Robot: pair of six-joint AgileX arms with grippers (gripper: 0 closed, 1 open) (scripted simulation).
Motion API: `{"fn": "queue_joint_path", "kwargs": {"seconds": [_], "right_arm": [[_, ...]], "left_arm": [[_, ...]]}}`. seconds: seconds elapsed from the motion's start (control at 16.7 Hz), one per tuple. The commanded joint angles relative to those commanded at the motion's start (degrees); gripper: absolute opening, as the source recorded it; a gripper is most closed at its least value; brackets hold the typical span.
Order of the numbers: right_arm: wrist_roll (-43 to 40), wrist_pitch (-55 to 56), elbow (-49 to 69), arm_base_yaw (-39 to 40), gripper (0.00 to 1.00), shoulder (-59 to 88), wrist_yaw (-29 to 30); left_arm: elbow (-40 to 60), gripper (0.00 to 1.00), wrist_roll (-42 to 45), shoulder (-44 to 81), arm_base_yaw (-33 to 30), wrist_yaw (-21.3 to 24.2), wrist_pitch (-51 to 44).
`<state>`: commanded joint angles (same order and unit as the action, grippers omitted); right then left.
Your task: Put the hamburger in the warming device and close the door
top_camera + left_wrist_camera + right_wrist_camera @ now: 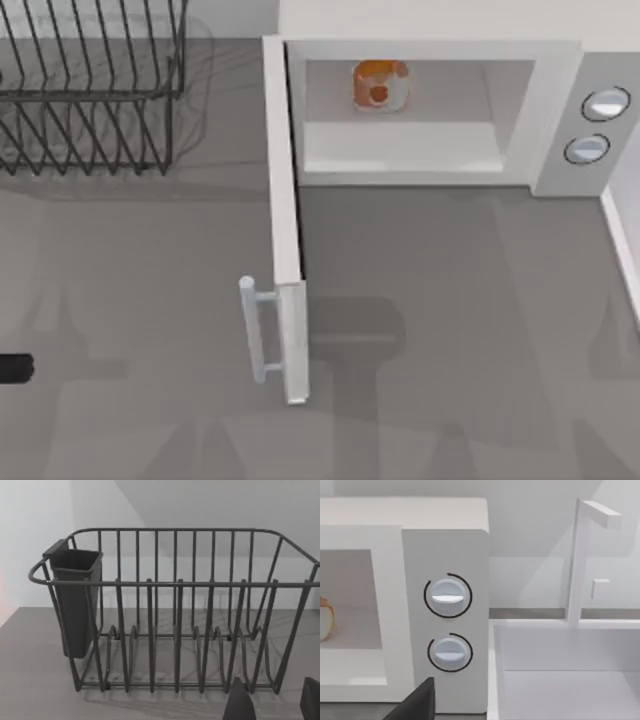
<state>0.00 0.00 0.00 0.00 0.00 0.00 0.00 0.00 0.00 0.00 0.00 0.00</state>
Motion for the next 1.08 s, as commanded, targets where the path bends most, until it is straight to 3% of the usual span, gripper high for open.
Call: {"fn": "queue_joint_path", "kwargs": {"seconds": [0.12, 0.66, 1.08], "right_arm": [[0.0, 0.0, 0.0, 0.0, 1.0, 0.0, 0.0], [0.0, 0.0, 0.0, 0.0, 1.0, 0.0, 0.0], [0.0, 0.0, 0.0, 0.0, 1.0, 0.0, 0.0]], "left_arm": [[0.0, 0.0, 0.0, 0.0, 0.0, 0.0, 0.0], [-0.05, 0.0, 0.0, -0.07, 0.18, 0.19, -0.02], [-1.4, 0.0, -0.03, -1.8, 5.44, 5.42, -0.43]]}}
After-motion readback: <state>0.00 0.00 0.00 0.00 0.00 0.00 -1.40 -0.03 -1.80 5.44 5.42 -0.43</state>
